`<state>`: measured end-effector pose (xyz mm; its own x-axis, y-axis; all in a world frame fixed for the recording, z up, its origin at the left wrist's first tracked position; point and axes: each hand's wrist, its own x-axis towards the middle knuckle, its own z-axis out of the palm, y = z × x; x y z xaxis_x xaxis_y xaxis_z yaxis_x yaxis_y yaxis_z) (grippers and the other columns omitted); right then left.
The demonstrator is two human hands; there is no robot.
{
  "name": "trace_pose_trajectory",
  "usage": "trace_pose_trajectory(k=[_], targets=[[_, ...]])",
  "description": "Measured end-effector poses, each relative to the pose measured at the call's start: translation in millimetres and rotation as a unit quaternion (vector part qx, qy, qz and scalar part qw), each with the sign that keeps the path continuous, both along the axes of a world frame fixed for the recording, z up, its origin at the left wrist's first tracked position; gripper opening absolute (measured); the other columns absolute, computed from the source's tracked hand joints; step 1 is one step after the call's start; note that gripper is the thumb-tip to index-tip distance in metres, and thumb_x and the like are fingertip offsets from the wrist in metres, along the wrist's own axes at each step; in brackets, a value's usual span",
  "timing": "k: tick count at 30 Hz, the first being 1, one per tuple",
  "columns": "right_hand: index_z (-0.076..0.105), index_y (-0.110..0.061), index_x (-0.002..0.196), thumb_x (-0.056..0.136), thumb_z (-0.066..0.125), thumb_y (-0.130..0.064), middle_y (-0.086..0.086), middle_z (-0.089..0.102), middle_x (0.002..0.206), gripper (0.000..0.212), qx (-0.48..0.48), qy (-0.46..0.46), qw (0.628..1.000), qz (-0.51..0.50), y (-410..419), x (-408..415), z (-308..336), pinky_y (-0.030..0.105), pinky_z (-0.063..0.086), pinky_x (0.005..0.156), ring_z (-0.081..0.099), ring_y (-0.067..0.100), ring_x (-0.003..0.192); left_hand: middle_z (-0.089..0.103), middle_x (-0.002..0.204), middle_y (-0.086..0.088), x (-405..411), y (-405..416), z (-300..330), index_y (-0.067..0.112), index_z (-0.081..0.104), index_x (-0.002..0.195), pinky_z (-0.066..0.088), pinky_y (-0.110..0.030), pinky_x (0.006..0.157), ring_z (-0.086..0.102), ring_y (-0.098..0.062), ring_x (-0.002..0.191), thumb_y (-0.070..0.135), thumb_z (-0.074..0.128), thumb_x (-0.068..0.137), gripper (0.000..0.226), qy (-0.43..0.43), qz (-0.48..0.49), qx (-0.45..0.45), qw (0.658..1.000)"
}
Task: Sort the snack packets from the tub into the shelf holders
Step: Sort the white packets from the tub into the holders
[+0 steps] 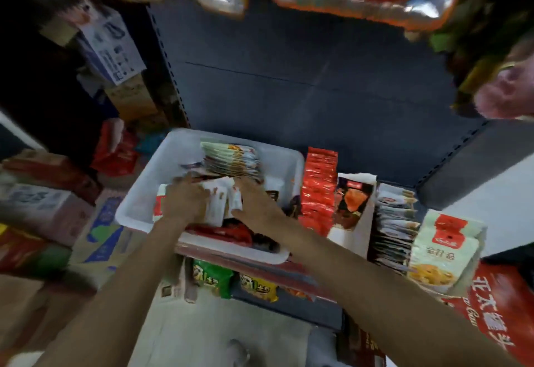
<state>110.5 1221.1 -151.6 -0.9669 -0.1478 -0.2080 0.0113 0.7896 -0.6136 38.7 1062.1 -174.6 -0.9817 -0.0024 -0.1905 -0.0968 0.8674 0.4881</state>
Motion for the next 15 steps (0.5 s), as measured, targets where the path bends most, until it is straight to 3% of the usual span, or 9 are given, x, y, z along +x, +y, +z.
trace_pose_trajectory(k=[3,6,10,15], targets=[[0.000,-0.018,0.151,0.096,0.052,-0.022,0.001,-0.007,0.159,0.076,0.038,-0.059,0.997,0.040,-24,-20,-17,0.031,0.011,0.117,-0.002,0.017,0.146,0.029,0.149,-0.019,-18,-34,-16,0.005,0.024,0.145,0.029,-0.045,0.109,0.029,-0.036,0.136,0.036,0.065,0.085,0.080,-0.059,0.015,-0.054,0.997],[-0.002,-0.019,0.151,0.097,0.049,-0.024,-0.002,-0.012,0.158,0.074,0.096,-0.067,0.989,0.088,-41,-31,-32,0.028,0.008,0.117,-0.008,0.014,0.146,0.012,0.156,-0.016,-25,-51,-26,0.004,0.006,0.149,0.023,-0.042,0.113,0.017,-0.032,0.142,0.039,0.060,0.088,0.089,-0.117,-0.005,-0.071,0.991],[-0.002,-0.015,0.151,0.101,0.038,-0.026,-0.001,-0.015,0.158,0.065,0.183,-0.066,0.973,0.127,-50,-38,-43,0.032,0.011,0.118,-0.007,0.017,0.146,0.023,0.151,-0.019,-30,-58,-37,0.003,0.009,0.148,0.029,-0.044,0.110,0.026,-0.034,0.138,0.044,0.065,0.084,0.094,-0.153,0.003,-0.037,0.988],[0.000,-0.005,0.150,0.102,0.029,-0.034,0.006,-0.008,0.159,0.064,0.228,-0.096,0.968,0.044,-53,-42,-49,0.032,0.009,0.119,-0.006,0.018,0.146,0.026,0.148,-0.020,-34,-53,-33,0.002,0.020,0.144,0.030,-0.049,0.108,0.027,-0.037,0.136,0.053,0.068,0.078,0.097,-0.147,0.022,-0.053,0.988]])
